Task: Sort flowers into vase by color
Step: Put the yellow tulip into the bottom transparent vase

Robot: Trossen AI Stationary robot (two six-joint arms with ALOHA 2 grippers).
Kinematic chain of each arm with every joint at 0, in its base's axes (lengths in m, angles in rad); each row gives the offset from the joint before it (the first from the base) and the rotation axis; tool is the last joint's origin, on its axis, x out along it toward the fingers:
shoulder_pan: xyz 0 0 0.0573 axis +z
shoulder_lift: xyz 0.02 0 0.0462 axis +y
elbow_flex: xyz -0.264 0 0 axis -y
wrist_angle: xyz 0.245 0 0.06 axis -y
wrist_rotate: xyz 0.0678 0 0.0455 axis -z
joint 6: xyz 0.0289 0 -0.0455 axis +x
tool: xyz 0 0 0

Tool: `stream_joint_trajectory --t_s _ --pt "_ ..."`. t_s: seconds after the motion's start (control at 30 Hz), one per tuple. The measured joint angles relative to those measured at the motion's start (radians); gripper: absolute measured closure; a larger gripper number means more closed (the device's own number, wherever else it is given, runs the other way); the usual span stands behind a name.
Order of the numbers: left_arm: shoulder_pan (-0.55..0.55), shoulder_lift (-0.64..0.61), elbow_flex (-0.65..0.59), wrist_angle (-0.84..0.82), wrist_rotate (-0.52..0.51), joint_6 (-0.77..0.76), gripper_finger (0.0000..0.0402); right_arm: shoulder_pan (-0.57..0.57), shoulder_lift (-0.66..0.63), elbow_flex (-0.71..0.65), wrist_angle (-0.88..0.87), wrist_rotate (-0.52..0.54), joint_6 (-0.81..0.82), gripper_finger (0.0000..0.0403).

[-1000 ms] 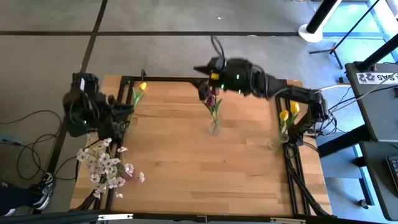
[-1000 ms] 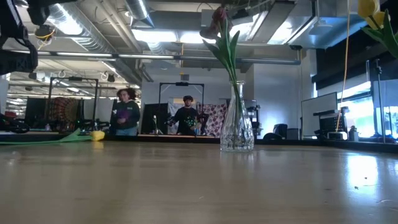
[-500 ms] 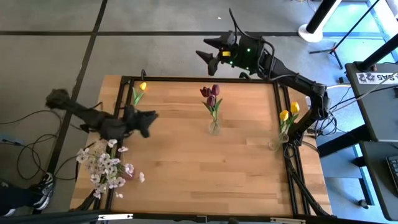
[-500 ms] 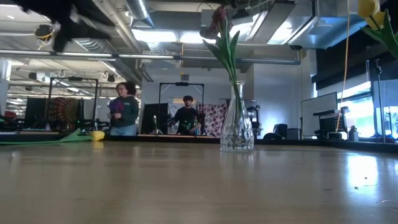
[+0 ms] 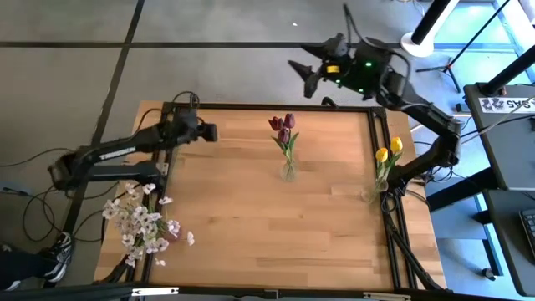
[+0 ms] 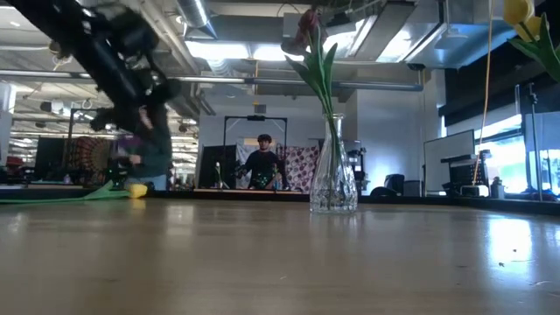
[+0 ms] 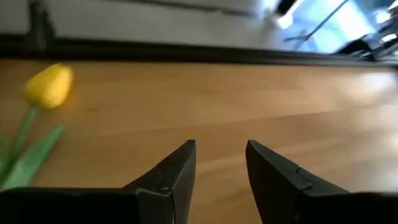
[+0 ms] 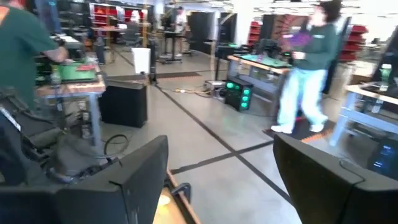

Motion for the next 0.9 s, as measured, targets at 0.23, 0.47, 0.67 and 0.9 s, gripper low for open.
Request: stream_joint_trajectory --t_s 0.23,0.47,0.67,0.9 --pt "0.268 0.239 0.037 -0.061 0.104 0.086 0.0264 0.0 -0.069 0.001 -0.083 0.076 0.003 0.0113" --pt "0.373 0.501 0.137 -0.243 0.024 0.157 0.0264 0.0 -0.071 0.001 -0.134 0.093 0.003 0.0113" --pt "0.379 0.597 0.177 -0.342 -0.129 0.117 0.0264 0.0 -0.071 0.0 -0.206 0.095 0.021 0.0113" --pt "0.38 0.605 0.185 -0.351 -0.197 0.052 0.0264 0.0 -0.071 0.0 -0.27 0.093 0.025 0.0113"
